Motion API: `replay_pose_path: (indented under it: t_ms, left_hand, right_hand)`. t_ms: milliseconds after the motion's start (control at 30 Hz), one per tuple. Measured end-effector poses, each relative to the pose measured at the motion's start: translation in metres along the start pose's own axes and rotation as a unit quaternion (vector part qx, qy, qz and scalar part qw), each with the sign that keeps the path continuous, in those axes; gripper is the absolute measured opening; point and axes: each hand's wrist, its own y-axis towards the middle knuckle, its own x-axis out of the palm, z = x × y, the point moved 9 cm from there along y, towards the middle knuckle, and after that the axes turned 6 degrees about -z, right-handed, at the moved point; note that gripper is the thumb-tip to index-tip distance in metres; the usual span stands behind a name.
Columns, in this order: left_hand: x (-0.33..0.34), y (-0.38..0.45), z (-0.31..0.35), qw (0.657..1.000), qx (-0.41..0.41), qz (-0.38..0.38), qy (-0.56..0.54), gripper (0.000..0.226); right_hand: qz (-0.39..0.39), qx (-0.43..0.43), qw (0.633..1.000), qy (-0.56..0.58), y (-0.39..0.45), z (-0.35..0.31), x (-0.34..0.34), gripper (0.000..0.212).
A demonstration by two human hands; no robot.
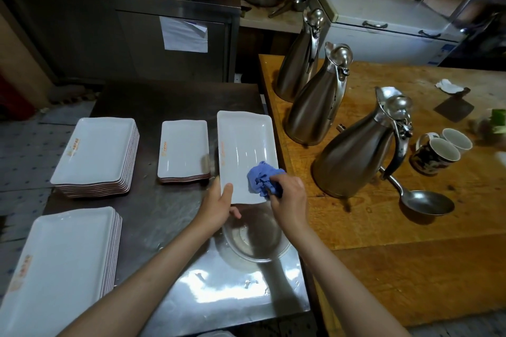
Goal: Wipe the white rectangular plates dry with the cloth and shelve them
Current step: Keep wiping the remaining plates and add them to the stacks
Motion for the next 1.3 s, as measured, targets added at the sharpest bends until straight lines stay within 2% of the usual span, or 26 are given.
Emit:
replay_pose_path:
  t_ms: [100, 300, 467, 633, 933, 1300]
  left_hand:
    - [-0.001, 0.0, 0.0, 1.0, -0.001, -0.004, 0.0, 0.025]
    - [-0.001, -0.008, 0.006, 1.0, -0.004, -0.012, -0.028, 0.027]
    - [0.0, -0.014, 0.006, 0.999, -0.012, -0.031, -0.028, 0.033]
    - [0.002, -0.021, 0.011, 0.998, -0.009, -0.062, -0.016, 0.034]
    - [0.01, -0.028, 0.019, 0.993, -0.008, -0.112, 0.031, 0.032]
    - [0.015, -0.031, 0.019, 0.983, -0.008, -0.171, 0.061, 0.026]
  right_hand:
    - [0.017, -0.026, 0.999, 0.008, 0.008, -0.003, -0.006, 0.031]
    - [0.023, -0.039, 0.999, -0.006, 0.038, -0.01, -0.008, 0.032]
    - [0.009, -0.026, 0.999, -0.024, 0.06, -0.012, -0.012, 0.031]
    - [0.034, 0.025, 0.997, -0.069, 0.079, -0.004, -0.028, 0.03]
    - [0.026, 0.063, 0.997, -0.021, 0.088, -0.002, -0.038, 0.034]
    - [0.014, 0.038, 0.999, 0.011, 0.093, -0.021, -0.029, 0.03]
